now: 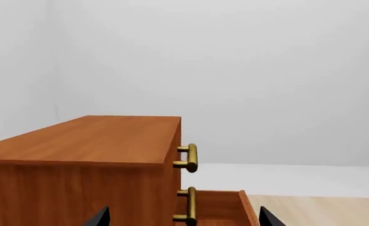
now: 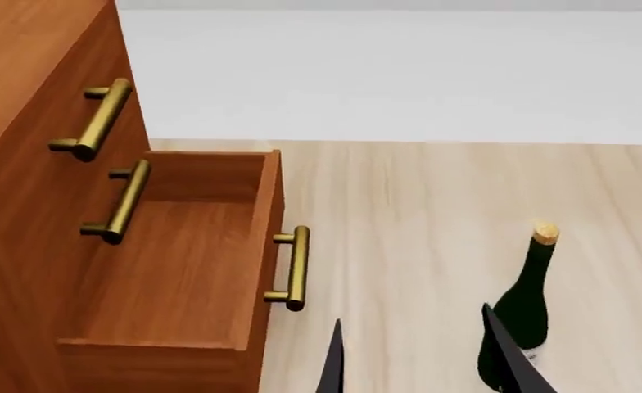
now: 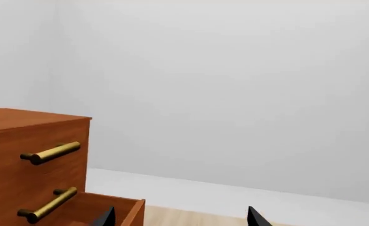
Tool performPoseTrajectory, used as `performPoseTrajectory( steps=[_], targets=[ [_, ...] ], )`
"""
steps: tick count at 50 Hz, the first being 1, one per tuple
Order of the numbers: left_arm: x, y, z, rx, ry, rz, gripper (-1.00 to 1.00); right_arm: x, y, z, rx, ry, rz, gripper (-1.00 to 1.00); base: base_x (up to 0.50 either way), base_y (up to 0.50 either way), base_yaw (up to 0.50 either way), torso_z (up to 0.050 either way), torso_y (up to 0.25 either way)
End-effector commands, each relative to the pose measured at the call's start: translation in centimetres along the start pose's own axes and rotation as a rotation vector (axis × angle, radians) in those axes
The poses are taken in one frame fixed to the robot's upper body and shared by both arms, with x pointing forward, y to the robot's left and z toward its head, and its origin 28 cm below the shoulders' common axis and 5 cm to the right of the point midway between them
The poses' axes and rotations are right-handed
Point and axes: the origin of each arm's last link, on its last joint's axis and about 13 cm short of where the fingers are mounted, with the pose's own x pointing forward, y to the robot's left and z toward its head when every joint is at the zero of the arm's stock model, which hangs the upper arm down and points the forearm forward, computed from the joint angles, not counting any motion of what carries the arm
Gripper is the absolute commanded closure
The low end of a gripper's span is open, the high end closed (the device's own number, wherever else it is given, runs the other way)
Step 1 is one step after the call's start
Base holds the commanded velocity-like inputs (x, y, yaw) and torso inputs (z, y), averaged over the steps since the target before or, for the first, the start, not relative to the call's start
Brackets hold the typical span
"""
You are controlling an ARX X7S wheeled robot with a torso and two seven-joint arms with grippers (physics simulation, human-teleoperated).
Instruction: Put the wine bottle in the bottom drawer of the cabinet.
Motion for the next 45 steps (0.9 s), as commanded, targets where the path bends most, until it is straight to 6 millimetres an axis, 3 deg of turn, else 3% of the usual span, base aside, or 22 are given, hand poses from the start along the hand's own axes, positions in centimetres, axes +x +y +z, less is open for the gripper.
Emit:
performPoseTrajectory(
  steps=[1,30,45],
  targets=[
    [0.0,-0.1,-0.1,0.004,0.006,0.006,-1.00,0.1,-0.3,-0.2,0.006,0.005,-0.012,-1.00,0.18,0.22,0.00,0.000,0.000],
    [-0.1,0.0,-0.2,0.001,0.005,0.001,-1.00,0.3,-0.3,-0.2,0.003,0.022,-0.021,-1.00,0.14,0.07,0.00,0.000,0.000],
    [0.0,-0.1,0.0,-0.004,0.006,-0.004,-1.00,1.5,-3.2,0.8,-0.038,0.073,-0.152,-1.00,0.00,0.00,0.00,0.000,0.000]
  ],
)
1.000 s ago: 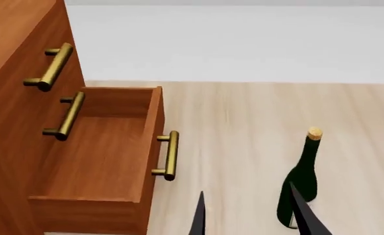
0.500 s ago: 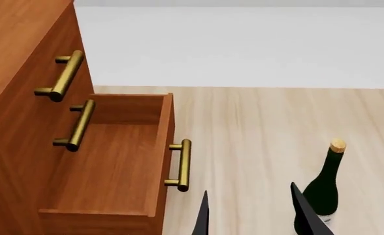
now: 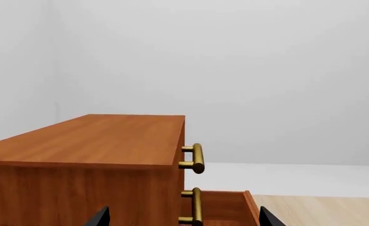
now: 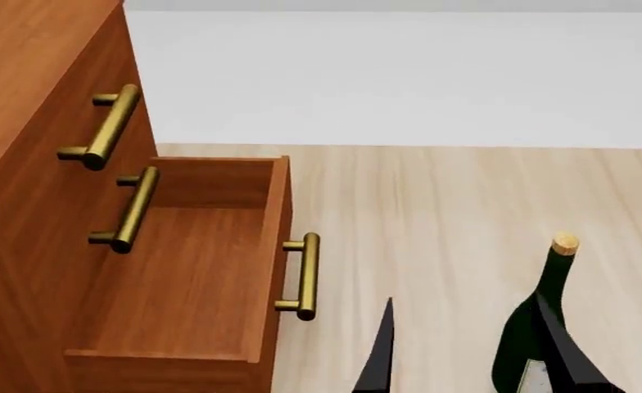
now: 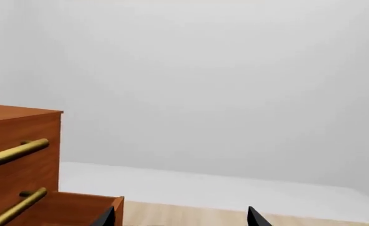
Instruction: Put the wine bottle in the bottom drawer of the cabinet.
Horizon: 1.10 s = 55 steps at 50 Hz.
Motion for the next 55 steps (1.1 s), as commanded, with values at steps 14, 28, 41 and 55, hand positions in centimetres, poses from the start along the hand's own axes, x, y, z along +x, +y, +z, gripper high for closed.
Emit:
performPoseTrajectory(
  steps=[14,28,41,55],
  targets=[
    [0.1,-0.2,0.0,0.001,0.006,-0.009,-1.00,2.1,-3.6,0.7,-0.058,0.081,-0.181,-1.00,0.00,0.00,0.00,0.000,0.000],
    [0.1,-0.3,-0.1,-0.001,0.010,-0.009,-1.00,3.9,-5.0,-0.2,-0.096,0.155,-0.227,-1.00,0.00,0.00,0.00,0.000,0.000],
    [0.1,-0.6,-0.3,0.003,0.019,-0.020,-1.00,5.7,-5.8,-0.8,-0.098,0.211,-0.215,-1.00,0.00,0.00,0.00,0.000,0.000],
    [0.3,-0.5,-0.7,0.001,0.036,-0.015,-1.00,7.7,-6.3,-0.7,-0.078,0.278,-0.189,-1.00,0.00,0.00,0.00,0.000,0.000]
  ],
)
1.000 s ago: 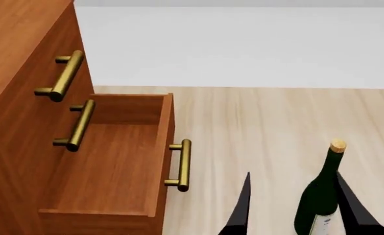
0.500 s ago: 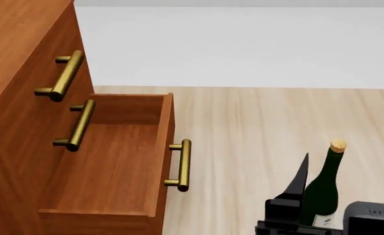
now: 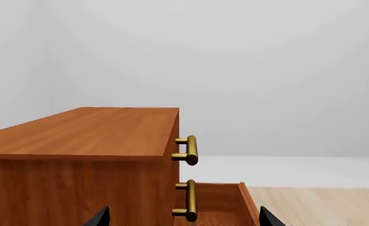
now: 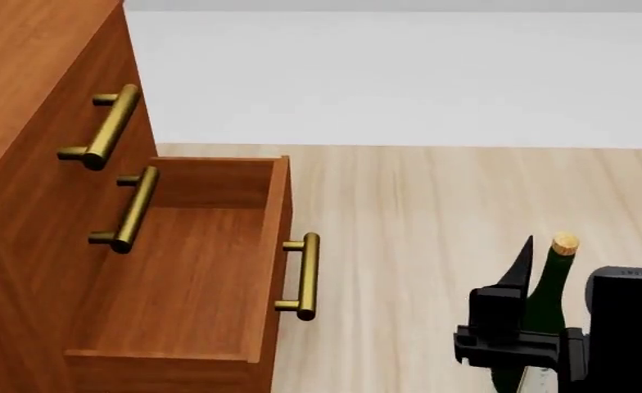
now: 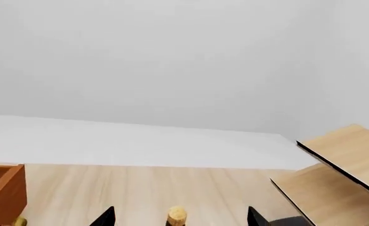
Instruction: Put the wine bottle in the bottom drawer of the cabinet.
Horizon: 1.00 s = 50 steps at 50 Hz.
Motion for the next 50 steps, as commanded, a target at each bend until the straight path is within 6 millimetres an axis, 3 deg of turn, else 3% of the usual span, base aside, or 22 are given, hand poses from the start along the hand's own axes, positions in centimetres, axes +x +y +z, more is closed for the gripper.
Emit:
performPoseTrajectory(
  steps=[1,15,50],
  targets=[
    [0.1,0.0,-0.2,0.001,0.007,0.002,-1.00,1.5,-0.2,0.2,0.009,0.053,0.021,-1.00,0.00,0.00,0.00,0.000,0.000],
    [0.0,-0.3,-0.3,0.004,0.009,-0.010,-1.00,2.7,-0.6,-0.1,-0.004,0.122,0.042,-1.00,0.00,0.00,0.00,0.000,0.000],
    [0.3,-0.2,-0.8,0.009,0.029,0.003,-1.00,5.7,-0.4,-3.2,-0.037,0.244,0.045,-1.00,0.00,0.00,0.00,0.000,0.000]
  ],
)
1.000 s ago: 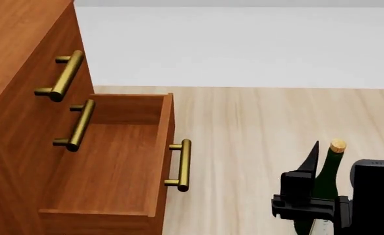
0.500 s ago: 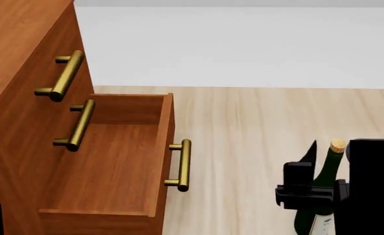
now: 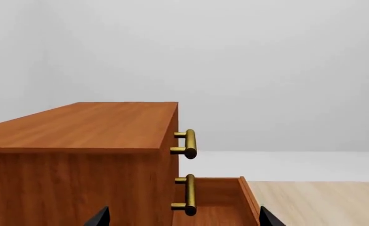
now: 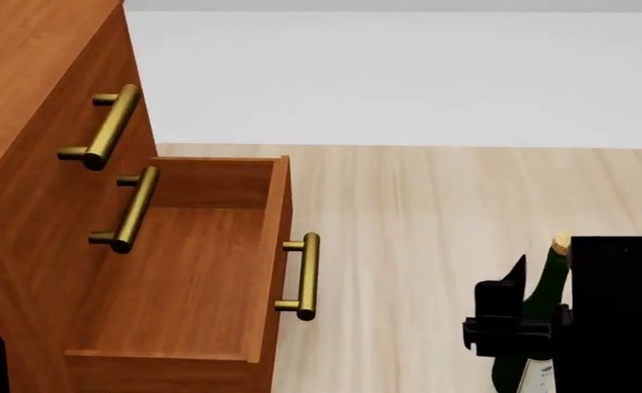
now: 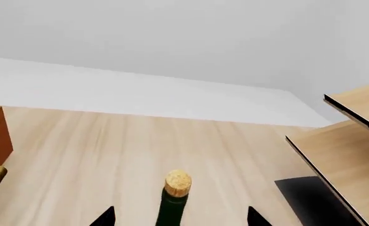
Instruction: Put the wine bottle in the bottom drawer of the cabinet.
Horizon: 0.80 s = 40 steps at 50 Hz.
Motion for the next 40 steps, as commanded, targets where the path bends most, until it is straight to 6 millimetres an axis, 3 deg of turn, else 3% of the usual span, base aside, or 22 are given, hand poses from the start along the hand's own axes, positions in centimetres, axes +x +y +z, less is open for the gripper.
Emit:
performPoseTrajectory(
  steps=[1,40],
  targets=[
    [0.0,0.1,-0.1,0.001,0.011,0.004,-1.00,1.1,0.1,-0.3,-0.003,0.028,0.007,-1.00,0.00,0.00,0.00,0.000,0.000],
    [0.2,0.1,-0.2,0.003,0.011,0.007,-1.00,4.7,0.2,-0.8,0.008,0.104,0.015,-1.00,0.00,0.00,0.00,0.000,0.000]
  ],
)
